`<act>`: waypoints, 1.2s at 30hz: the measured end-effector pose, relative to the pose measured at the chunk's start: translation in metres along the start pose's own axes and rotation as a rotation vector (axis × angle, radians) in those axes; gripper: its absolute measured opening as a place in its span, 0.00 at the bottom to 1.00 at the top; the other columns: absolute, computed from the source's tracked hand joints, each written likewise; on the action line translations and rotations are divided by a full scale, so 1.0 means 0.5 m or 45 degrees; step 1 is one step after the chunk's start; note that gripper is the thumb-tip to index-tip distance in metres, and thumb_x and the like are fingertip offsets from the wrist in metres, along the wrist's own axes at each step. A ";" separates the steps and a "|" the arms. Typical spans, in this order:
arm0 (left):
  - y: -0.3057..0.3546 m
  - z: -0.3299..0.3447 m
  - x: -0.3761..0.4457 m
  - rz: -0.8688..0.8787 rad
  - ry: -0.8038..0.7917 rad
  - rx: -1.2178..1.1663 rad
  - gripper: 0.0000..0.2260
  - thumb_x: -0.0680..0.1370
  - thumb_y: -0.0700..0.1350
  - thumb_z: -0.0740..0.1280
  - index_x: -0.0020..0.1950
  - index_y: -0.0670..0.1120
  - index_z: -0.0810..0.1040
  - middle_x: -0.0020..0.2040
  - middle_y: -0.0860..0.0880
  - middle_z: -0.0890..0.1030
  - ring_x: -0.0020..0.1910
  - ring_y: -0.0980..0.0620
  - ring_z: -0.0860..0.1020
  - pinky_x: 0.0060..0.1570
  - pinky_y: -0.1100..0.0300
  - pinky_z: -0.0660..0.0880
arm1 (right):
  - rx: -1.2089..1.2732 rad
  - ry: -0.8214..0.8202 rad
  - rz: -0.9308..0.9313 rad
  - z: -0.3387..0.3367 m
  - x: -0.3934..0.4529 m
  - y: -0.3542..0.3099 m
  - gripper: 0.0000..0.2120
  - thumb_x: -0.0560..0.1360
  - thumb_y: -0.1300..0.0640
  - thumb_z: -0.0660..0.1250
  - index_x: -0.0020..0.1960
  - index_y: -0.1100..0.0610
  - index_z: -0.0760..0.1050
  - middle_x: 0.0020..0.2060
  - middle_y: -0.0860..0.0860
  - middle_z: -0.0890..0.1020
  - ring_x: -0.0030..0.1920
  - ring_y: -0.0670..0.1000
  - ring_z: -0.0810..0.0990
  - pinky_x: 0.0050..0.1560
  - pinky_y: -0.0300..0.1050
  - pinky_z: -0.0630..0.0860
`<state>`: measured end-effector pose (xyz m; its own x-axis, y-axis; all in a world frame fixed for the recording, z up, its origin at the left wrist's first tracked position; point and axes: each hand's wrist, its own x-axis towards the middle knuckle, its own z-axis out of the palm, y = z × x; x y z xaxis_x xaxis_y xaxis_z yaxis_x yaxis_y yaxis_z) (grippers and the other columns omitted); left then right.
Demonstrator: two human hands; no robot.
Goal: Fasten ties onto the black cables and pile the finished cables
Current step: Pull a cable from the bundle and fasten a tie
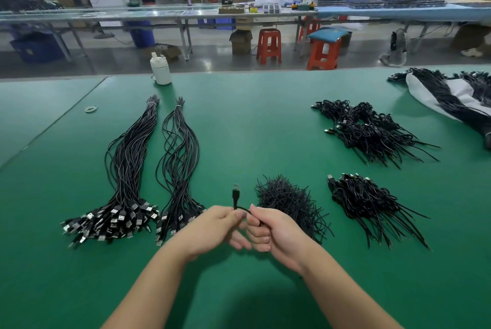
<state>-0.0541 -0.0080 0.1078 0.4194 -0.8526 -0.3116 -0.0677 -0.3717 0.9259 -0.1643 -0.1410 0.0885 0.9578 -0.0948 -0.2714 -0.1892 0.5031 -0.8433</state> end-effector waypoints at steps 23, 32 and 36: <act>0.005 -0.003 0.005 0.104 0.229 0.018 0.13 0.86 0.44 0.56 0.56 0.42 0.80 0.51 0.47 0.86 0.43 0.54 0.85 0.41 0.65 0.77 | -0.077 0.020 -0.087 0.000 -0.006 -0.026 0.16 0.84 0.55 0.56 0.39 0.53 0.71 0.27 0.47 0.59 0.26 0.46 0.53 0.25 0.38 0.51; 0.021 0.030 0.023 0.249 0.380 -1.100 0.17 0.85 0.45 0.54 0.60 0.32 0.75 0.55 0.36 0.83 0.55 0.42 0.83 0.45 0.58 0.81 | -1.156 0.216 -0.055 0.028 -0.017 0.010 0.17 0.84 0.52 0.55 0.40 0.52 0.76 0.26 0.47 0.75 0.24 0.44 0.69 0.31 0.42 0.70; 0.032 0.031 0.023 0.222 0.440 -1.120 0.15 0.85 0.44 0.55 0.54 0.35 0.76 0.43 0.40 0.85 0.40 0.47 0.85 0.33 0.61 0.79 | -1.076 0.266 -0.068 0.027 -0.020 0.014 0.14 0.84 0.55 0.56 0.46 0.54 0.76 0.36 0.52 0.83 0.34 0.50 0.77 0.46 0.51 0.78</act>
<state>-0.0646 -0.0295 0.1157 0.7210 -0.6620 -0.2047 0.4904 0.2788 0.8257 -0.1724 -0.1247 0.0914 0.9263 -0.2976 -0.2312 -0.3216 -0.3043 -0.8966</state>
